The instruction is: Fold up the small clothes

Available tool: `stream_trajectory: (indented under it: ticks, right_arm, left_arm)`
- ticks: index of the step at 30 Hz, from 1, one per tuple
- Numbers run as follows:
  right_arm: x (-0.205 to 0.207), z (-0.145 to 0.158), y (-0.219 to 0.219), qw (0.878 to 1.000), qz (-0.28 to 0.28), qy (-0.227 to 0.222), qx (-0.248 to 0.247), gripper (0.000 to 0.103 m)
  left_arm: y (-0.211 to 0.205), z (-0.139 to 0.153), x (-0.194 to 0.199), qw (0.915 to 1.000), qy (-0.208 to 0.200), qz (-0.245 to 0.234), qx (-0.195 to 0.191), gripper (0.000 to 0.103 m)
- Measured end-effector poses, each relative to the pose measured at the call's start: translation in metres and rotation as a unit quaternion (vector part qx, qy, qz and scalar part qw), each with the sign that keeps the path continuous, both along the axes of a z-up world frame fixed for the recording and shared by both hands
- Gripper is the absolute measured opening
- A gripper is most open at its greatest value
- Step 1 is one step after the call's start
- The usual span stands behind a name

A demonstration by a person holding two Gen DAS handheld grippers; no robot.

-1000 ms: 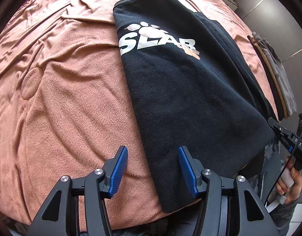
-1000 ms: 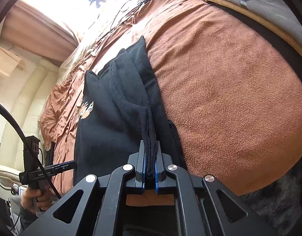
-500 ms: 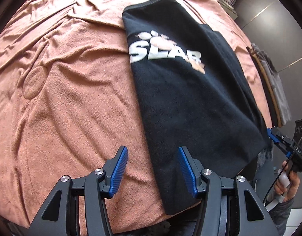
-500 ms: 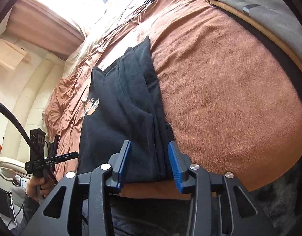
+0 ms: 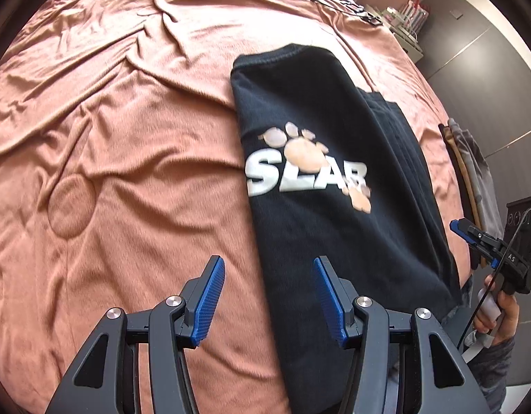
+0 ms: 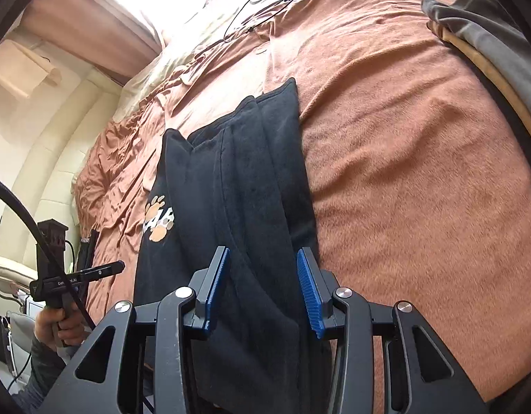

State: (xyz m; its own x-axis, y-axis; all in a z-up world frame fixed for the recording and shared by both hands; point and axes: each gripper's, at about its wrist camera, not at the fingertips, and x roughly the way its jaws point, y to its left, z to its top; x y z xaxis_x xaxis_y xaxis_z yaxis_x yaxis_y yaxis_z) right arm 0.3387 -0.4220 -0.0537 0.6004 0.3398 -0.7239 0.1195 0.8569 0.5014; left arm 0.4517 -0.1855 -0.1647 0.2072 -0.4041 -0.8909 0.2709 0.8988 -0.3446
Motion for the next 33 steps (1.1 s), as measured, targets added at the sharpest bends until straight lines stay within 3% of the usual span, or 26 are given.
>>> stream_trajectory:
  ticks: [19,33]
  right_arm:
    - [0.134,-0.014,0.011,0.998,0.047,0.02,-0.037,0.038]
    - [0.193,-0.038,0.003,0.998,0.061,0.013,0.02,0.035]
  left_arm:
    - [-0.02,-0.015,0.086,0.9998,-0.01,0.018,-0.004,0.055]
    - [-0.022,-0.034,0.125,0.9993,-0.006,0.035,-0.009,0.05]
